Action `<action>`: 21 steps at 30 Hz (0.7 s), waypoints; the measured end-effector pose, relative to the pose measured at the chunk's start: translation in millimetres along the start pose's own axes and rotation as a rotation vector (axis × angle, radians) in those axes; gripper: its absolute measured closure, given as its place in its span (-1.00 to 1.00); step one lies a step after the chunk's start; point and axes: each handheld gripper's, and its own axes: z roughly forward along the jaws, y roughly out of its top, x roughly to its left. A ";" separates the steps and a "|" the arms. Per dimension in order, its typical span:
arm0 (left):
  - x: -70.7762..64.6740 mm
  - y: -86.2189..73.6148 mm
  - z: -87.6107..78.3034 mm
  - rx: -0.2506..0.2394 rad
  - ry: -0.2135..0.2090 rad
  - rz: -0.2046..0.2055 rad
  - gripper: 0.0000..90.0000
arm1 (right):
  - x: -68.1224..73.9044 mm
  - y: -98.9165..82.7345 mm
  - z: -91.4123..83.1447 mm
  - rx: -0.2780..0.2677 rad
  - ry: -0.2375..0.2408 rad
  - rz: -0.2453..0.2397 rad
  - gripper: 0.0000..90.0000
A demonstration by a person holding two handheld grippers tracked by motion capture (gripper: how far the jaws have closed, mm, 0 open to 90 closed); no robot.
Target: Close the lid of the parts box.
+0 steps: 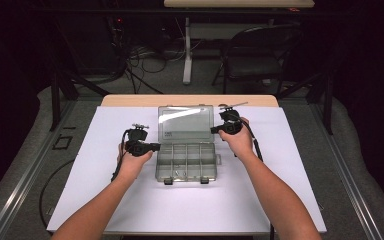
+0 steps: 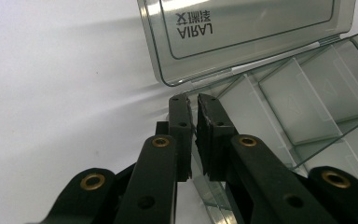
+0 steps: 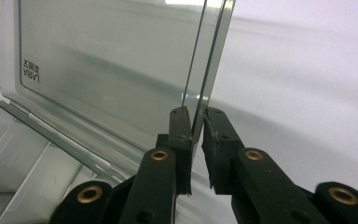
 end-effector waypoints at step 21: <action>0.7 -1.0 0.0 -0.007 -0.005 -0.004 0.88 | 4.7 -12.4 -8.0 -0.109 -0.006 -0.097 0.83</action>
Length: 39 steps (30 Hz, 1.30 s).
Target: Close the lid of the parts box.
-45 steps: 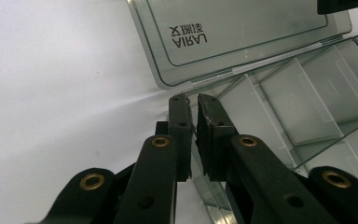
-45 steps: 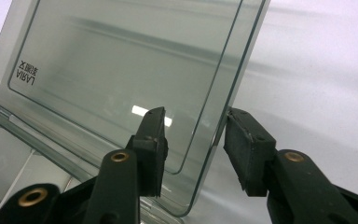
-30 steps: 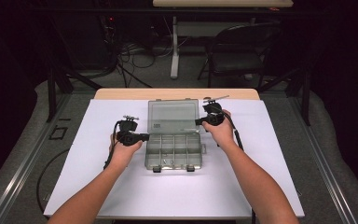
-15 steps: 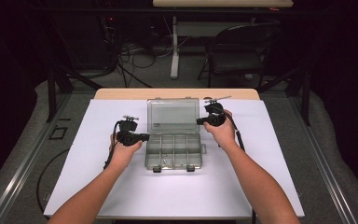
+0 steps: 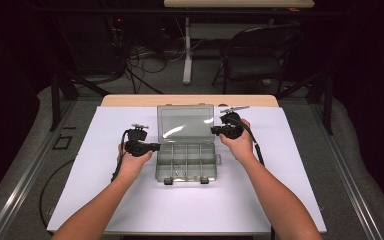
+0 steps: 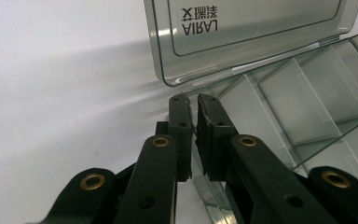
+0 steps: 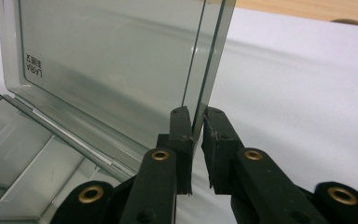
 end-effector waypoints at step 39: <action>0.0 -0.9 -0.1 -0.006 -0.001 -0.002 0.88 | 3.9 -9.8 -10.6 -0.075 0.011 -0.162 0.82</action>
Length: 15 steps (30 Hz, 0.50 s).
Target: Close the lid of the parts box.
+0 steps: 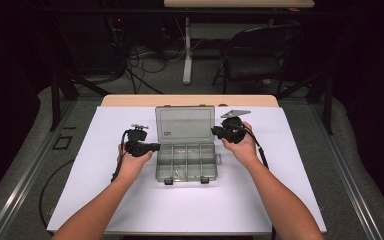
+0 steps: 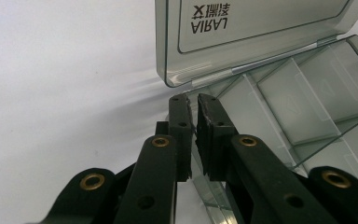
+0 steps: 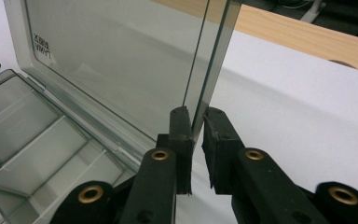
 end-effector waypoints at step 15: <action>-0.1 -0.6 -0.1 -0.003 0.000 -0.001 0.88 | 9.5 -5.6 -8.3 -0.032 -0.032 -0.116 0.81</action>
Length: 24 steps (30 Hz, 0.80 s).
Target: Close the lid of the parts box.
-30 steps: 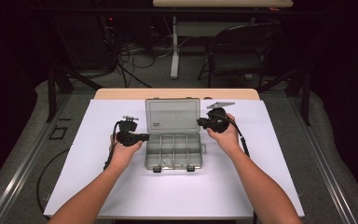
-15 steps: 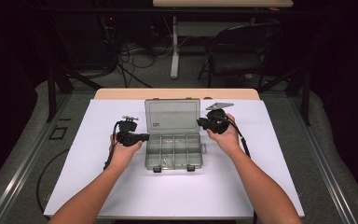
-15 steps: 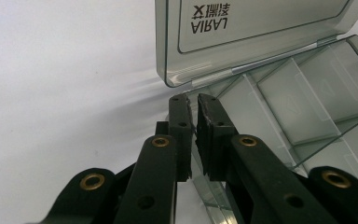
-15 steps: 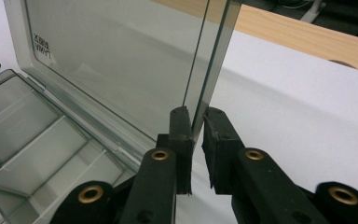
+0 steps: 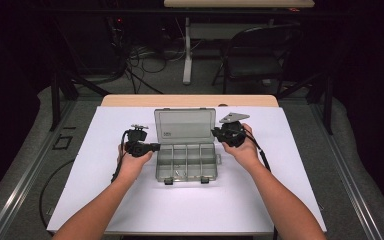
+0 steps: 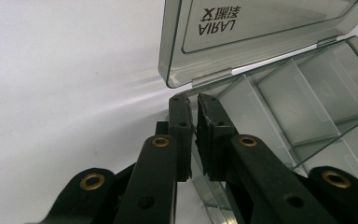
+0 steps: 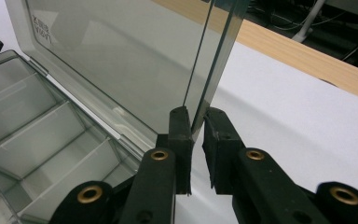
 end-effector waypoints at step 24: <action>-0.9 -2.2 0.4 -0.019 0.002 -0.008 0.89 | 12.2 -14.7 -12.7 -0.076 -0.026 -0.124 0.82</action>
